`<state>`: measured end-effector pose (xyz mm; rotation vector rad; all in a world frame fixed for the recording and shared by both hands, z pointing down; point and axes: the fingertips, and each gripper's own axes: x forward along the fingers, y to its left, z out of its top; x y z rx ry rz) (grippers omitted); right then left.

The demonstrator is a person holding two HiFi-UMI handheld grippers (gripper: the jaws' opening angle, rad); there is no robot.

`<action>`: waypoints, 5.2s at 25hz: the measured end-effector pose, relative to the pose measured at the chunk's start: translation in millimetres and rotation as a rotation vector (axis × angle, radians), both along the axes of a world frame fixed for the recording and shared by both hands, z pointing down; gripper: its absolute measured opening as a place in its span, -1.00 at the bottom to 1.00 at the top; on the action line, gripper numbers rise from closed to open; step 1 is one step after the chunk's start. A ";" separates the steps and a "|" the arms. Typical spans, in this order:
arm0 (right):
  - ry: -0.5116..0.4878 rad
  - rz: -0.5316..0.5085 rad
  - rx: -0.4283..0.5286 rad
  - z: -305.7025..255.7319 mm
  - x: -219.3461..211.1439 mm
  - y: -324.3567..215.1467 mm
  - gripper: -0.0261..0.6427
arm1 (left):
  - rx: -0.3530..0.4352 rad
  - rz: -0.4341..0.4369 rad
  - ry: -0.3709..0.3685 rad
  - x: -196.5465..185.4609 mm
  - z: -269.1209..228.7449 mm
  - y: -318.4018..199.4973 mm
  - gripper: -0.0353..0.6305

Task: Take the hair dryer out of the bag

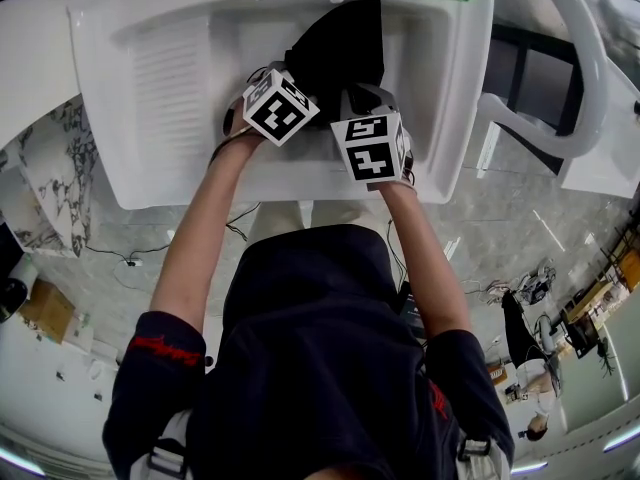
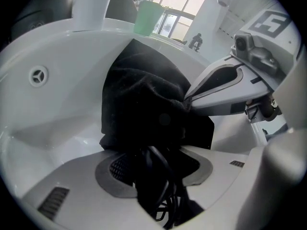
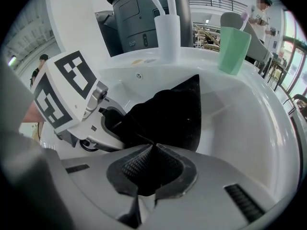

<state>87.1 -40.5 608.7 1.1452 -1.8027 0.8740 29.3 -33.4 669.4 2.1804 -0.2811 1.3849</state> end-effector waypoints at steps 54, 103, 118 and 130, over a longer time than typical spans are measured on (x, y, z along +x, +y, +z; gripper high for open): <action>0.002 0.057 0.122 -37.1 17.7 -18.7 -0.79 | -0.028 0.027 -0.076 -38.5 -37.7 17.8 -0.23; 0.080 0.012 0.120 -33.0 30.9 -17.1 -0.79 | -0.104 0.106 0.005 -44.2 -72.8 41.1 -0.23; 0.082 -0.015 0.129 -27.3 31.6 -14.3 -0.79 | -0.140 0.126 0.024 -47.2 -79.8 50.9 -0.23; 0.099 -0.003 0.129 -25.1 35.0 -15.8 -0.79 | -0.168 0.172 0.031 -48.9 -86.5 65.9 -0.23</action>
